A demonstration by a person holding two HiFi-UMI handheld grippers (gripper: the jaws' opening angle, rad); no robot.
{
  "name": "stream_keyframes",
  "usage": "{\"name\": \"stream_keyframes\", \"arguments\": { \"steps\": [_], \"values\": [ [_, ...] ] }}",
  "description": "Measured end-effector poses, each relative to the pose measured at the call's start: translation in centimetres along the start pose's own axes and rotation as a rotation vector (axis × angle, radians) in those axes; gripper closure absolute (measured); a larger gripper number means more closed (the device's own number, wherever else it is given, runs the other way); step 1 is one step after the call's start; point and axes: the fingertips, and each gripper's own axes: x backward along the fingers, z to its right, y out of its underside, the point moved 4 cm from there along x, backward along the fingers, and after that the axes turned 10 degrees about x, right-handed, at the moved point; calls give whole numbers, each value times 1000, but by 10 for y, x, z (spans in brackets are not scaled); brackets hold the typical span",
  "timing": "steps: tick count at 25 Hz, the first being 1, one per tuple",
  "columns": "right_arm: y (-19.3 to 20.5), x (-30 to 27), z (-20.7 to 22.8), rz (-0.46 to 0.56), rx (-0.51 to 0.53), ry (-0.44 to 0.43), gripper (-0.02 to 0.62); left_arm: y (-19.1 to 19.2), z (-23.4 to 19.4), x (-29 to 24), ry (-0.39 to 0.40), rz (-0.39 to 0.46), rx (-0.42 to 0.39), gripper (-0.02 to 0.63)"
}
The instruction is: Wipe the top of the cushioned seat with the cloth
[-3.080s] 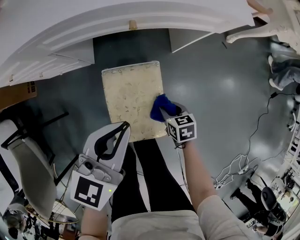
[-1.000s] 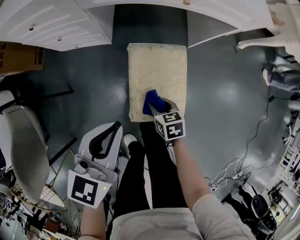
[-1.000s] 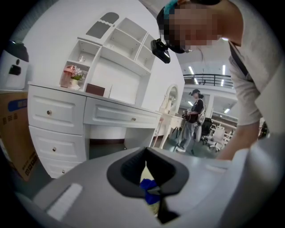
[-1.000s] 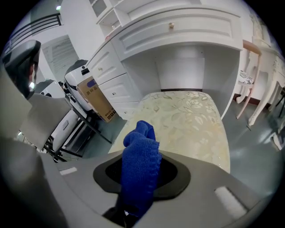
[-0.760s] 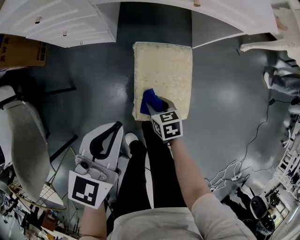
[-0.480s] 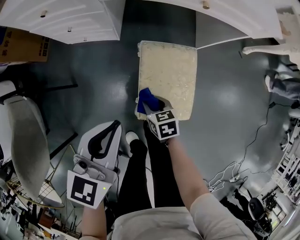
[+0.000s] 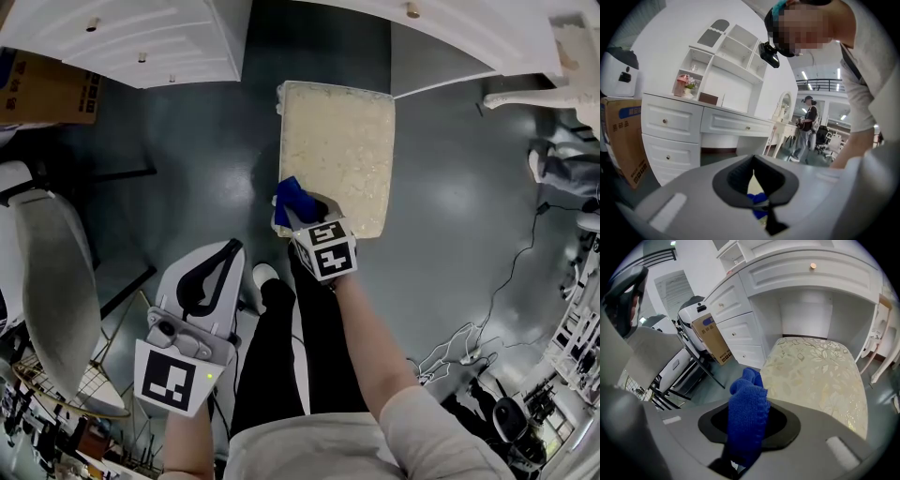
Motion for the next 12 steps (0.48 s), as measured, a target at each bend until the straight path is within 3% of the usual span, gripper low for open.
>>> {"name": "stream_keyframes", "arguments": {
  "steps": [12],
  "values": [
    [33,13,-28,4,-2,23,471,16,8,29,41,-8,-27,606]
  ]
}}
